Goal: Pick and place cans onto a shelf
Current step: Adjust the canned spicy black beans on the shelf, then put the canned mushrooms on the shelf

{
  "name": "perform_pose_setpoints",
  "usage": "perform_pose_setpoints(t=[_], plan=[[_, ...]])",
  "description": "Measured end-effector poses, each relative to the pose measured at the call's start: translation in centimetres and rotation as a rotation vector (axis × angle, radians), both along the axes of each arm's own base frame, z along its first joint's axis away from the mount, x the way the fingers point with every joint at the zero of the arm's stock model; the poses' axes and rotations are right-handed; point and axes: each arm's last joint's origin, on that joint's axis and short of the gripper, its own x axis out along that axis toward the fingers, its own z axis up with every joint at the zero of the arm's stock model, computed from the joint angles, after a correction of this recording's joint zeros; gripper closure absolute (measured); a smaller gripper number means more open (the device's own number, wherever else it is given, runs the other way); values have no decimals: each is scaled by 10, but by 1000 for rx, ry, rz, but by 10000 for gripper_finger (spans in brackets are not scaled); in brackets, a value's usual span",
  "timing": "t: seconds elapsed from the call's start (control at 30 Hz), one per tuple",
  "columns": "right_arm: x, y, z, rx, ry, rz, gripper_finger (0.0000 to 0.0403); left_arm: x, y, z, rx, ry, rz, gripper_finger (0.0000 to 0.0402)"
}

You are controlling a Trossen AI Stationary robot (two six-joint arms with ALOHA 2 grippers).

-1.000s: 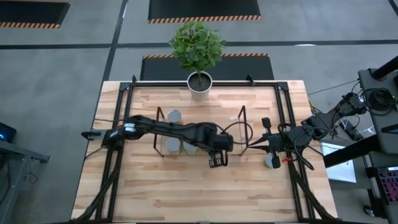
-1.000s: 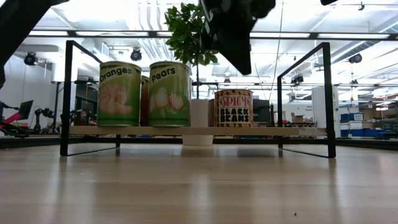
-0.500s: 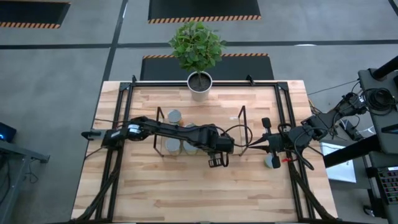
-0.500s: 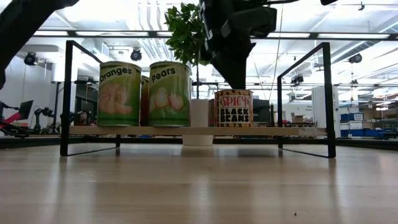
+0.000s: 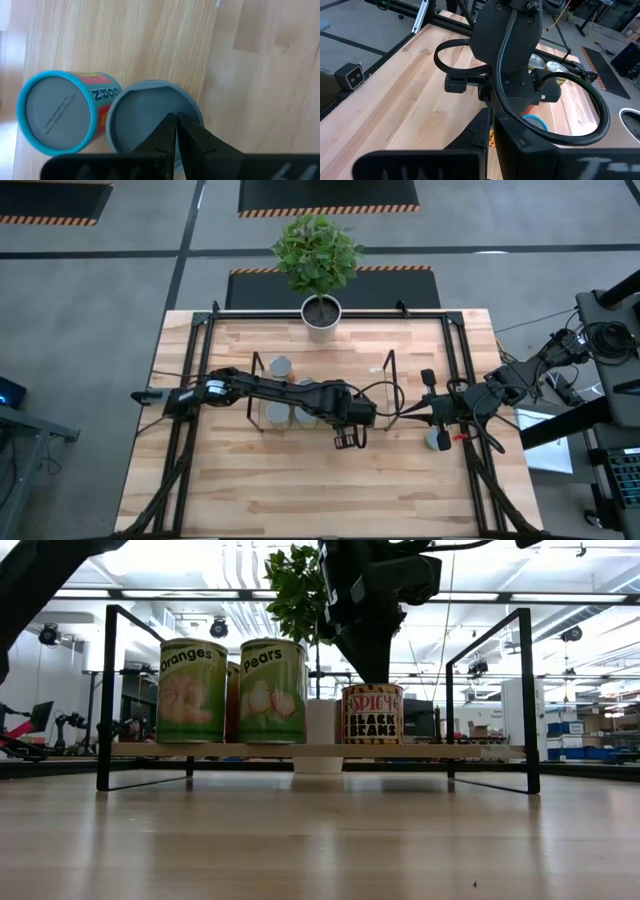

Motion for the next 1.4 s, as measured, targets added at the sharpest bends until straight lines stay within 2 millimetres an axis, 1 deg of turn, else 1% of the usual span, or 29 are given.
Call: perform_pose_setpoints(t=[0.4,0.57,0.67,0.8,0.9,0.97,1.07,1.2,1.4], plan=[[0,0,0,0,0,0,390,0,0,1,-1,-2,3,402],[0,0,0,2,0,-1,390,1,0,12,0,-32,-3,402],[0,0,0,2,1,-1,390,1,-2,22,58,-58,-4,402],[0,0,0,9,2,-4,390,-2,-14,42,179,-111,-66,402],[0,0,0,9,2,-4,390,-7,-30,57,218,-141,-173,402],[0,0,0,15,2,-6,390,-11,-41,63,238,-153,-247,402],[0,0,0,23,4,-10,390,-15,-54,66,258,-149,-329,402],[0,0,0,26,4,-10,390,-17,-63,65,264,-144,-362,402],[0,0,0,41,0,-15,390,-23,-68,50,266,-107,-401,402]])
